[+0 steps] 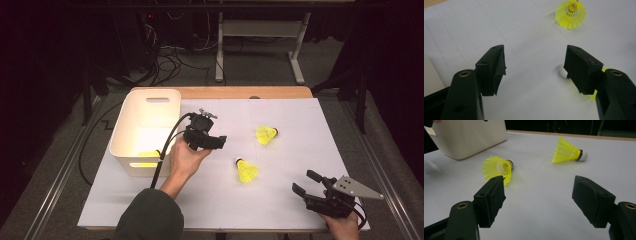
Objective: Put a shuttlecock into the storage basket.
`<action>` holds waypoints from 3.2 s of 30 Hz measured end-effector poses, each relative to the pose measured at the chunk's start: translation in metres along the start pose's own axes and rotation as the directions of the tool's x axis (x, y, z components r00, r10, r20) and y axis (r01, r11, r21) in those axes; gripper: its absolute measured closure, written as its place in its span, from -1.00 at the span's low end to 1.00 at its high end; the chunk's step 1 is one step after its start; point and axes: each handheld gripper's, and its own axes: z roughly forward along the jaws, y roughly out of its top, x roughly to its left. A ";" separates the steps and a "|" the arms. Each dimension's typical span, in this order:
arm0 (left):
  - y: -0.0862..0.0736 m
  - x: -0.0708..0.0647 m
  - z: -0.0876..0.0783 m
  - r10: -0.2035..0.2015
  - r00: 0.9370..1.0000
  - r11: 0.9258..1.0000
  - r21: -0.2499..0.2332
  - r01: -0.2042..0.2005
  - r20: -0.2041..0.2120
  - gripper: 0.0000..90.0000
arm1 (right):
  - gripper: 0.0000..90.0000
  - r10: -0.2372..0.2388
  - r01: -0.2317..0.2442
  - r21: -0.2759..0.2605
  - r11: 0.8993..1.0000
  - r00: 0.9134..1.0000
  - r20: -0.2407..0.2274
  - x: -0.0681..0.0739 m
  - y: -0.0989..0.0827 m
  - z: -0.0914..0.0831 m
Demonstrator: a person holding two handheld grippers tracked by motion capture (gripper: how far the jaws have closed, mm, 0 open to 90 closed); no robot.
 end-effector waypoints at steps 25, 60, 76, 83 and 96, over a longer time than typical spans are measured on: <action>-0.017 -0.002 0.015 0.001 1.000 1.000 0.005 -0.001 -0.007 -0.24 | -0.44 0.006 -0.006 -0.004 1.000 1.000 0.019 0.001 0.001 0.001; -0.039 0.004 0.027 -0.015 1.000 0.999 0.039 0.015 0.003 -0.24 | -0.46 -0.015 0.016 0.039 0.999 1.000 -0.016 0.006 0.008 0.013; -0.050 0.005 0.032 -0.024 1.000 0.998 0.054 0.024 0.011 -0.24 | -0.44 -0.078 0.093 0.116 0.989 0.989 -0.127 0.021 0.015 0.048; -0.054 0.003 0.034 -0.004 1.000 0.998 0.070 0.003 0.003 -0.19 | -0.34 -0.093 0.117 0.179 0.977 0.986 -0.135 0.028 0.021 0.063; -0.060 0.002 0.034 0.018 0.999 0.996 0.082 -0.020 0.027 -0.13 | -0.17 -0.081 0.118 0.281 0.952 0.987 -0.139 0.030 0.025 0.090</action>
